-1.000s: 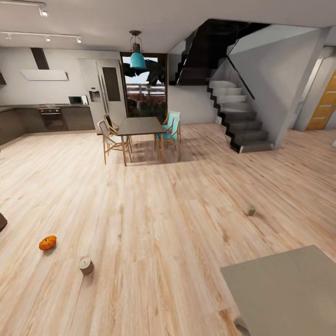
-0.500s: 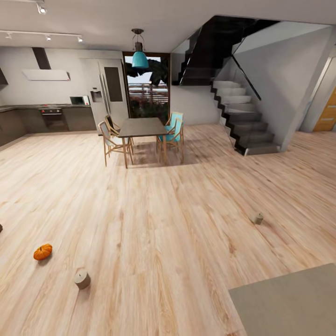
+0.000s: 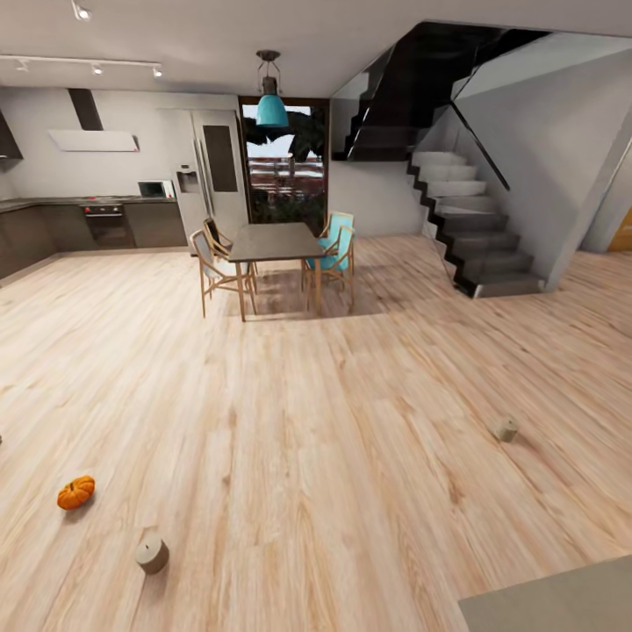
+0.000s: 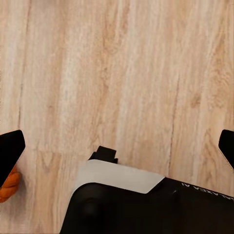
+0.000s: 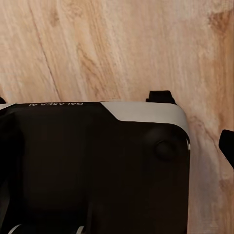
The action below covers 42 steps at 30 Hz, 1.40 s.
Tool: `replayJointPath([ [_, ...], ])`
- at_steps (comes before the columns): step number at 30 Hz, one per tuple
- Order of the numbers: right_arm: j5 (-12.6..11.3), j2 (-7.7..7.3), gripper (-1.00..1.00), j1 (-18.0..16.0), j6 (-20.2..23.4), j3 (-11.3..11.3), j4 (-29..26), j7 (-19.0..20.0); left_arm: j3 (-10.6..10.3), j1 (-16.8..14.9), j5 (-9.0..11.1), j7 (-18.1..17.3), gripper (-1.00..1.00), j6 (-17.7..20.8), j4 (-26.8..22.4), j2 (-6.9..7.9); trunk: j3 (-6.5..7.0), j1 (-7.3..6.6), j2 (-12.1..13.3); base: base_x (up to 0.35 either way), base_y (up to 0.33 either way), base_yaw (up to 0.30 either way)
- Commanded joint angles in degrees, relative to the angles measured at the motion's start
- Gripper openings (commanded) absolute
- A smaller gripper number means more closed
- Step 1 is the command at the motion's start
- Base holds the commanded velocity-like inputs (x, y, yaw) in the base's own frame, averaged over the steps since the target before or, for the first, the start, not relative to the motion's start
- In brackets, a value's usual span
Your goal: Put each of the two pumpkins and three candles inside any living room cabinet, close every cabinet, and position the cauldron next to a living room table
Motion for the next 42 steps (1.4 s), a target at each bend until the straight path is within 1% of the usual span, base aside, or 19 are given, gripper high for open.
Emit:
replayJointPath([
  [1, 0.03, 0.05, 1.0, 0.0, 0.33, -0.2, -0.13, -0.07, -0.35, -0.02, 0.53, 0.27, 1.0, -0.23, 0.02, 0.01, -0.06, 0.04, -0.04, 0.322, 0.098, 0.001],
  [35, 0.03, 0.05, 1.0, 0.0, 0.33, -0.2, -0.13, -0.07, -0.38, -0.03, 0.47, 0.27, 1.0, -0.26, 0.02, 0.03, -0.06, 0.04, -0.04, 0.333, 0.09, 0.0],
  [42, 0.03, 0.05, 1.0, 0.0, 0.33, -0.2, -0.13, -0.07, -0.37, -0.03, 0.48, 0.27, 1.0, -0.26, 0.02, 0.03, -0.06, 0.04, -0.04, 0.341, 0.06, 0.059],
])
